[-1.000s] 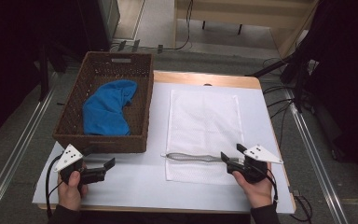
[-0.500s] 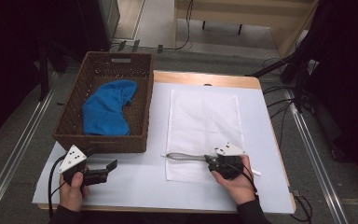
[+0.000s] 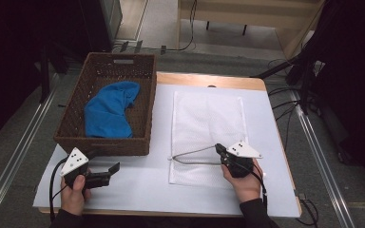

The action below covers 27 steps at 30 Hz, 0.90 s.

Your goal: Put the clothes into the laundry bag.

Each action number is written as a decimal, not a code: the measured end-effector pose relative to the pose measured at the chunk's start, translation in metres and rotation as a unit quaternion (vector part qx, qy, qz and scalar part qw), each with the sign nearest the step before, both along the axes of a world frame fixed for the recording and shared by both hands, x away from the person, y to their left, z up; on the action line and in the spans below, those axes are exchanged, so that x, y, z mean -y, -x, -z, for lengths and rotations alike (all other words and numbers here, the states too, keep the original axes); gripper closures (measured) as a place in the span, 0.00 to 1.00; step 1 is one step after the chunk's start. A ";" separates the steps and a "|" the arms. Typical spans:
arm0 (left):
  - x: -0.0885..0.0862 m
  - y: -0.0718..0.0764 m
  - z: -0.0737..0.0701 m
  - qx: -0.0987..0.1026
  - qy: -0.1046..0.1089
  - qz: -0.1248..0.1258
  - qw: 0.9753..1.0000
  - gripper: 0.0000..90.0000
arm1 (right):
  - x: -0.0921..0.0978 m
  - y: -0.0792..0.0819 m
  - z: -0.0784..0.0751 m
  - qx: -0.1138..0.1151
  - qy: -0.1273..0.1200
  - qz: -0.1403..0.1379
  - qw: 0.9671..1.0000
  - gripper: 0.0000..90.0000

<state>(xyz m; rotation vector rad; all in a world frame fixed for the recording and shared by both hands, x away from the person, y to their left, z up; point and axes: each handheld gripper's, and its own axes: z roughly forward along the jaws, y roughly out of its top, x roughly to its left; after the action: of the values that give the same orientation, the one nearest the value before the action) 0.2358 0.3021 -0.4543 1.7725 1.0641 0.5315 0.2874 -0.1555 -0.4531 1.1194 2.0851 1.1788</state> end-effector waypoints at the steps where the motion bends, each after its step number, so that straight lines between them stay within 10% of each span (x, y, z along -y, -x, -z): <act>1: 0.000 0.000 0.000 0.000 0.000 -0.001 1.000 0.09 | 0.000 -0.001 0.002 -0.010 -0.002 -0.002 1.000 0.91; 10: -0.001 0.000 0.000 0.000 0.004 -0.003 1.000 0.09 | 0.002 0.010 0.013 -0.060 0.009 -0.021 0.998 0.61; 14: 0.000 0.000 0.000 0.000 0.000 -0.001 1.000 0.09 | -0.009 0.002 0.021 -0.084 0.054 0.022 0.995 0.52; 27: 0.002 0.000 0.001 0.001 -0.008 -0.003 1.000 0.09 | -0.018 -0.020 0.024 -0.088 0.088 0.121 0.985 0.57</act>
<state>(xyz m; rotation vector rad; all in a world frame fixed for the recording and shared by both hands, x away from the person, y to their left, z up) 0.2361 0.3000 -0.4551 1.7824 1.0671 0.5475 0.3075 -0.1377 -0.4770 1.3877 2.0622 0.7908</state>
